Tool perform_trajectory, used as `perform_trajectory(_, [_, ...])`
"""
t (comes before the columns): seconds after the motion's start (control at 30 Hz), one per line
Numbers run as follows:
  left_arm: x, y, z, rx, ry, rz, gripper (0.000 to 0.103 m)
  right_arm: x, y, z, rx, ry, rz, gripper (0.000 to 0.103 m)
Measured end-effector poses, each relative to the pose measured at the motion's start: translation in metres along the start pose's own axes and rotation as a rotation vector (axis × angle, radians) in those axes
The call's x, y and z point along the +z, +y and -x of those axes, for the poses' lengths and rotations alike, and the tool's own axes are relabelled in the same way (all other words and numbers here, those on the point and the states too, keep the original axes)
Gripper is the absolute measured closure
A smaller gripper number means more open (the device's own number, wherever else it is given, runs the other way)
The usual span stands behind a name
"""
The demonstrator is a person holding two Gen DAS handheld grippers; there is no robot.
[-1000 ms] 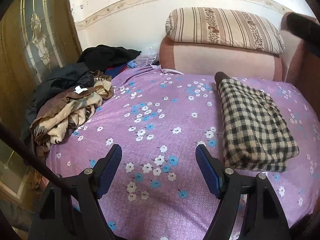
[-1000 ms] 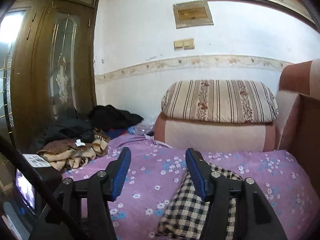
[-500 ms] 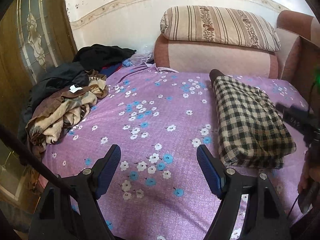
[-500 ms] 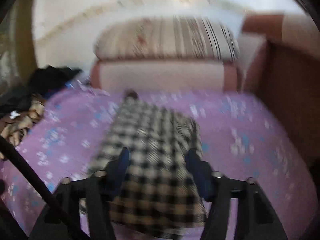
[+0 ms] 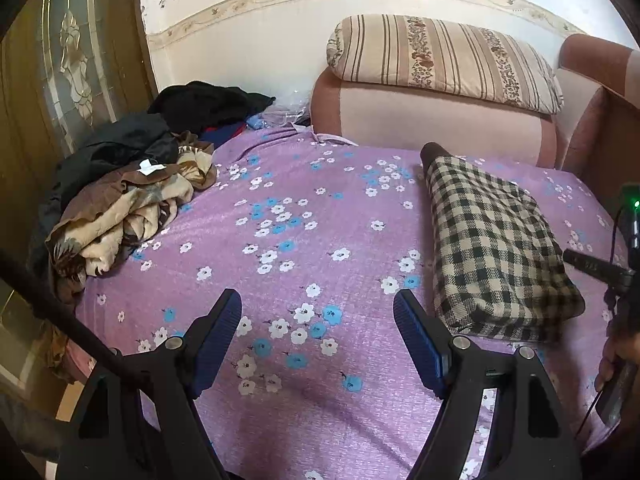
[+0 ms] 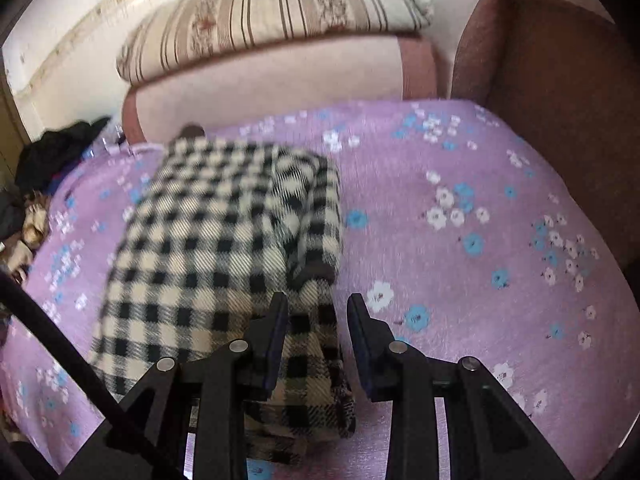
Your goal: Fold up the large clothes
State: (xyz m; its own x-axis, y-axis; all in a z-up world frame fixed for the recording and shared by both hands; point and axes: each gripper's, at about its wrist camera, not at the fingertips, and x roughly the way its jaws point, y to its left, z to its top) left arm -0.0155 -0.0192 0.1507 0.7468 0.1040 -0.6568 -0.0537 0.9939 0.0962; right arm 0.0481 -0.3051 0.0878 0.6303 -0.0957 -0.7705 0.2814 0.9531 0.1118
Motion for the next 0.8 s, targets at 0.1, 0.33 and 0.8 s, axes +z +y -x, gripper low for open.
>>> perform_trajectory(0.1, [0.0,0.0,0.006,0.003,-0.019,0.004,0.026,0.003,0.001,0.015,0.017,-0.048,-0.017,0.067])
perform_trajectory(0.33, [-0.003,0.005,0.027,0.052,-0.125,0.037,0.012,0.011,0.022,0.048,0.053,-0.166,-0.005,0.057])
perform_trajectory(0.8, [-0.013,-0.018,0.057,-0.066,-0.249,-0.095,0.003,-0.051,0.037,0.119,0.082,-0.188,0.014,0.038])
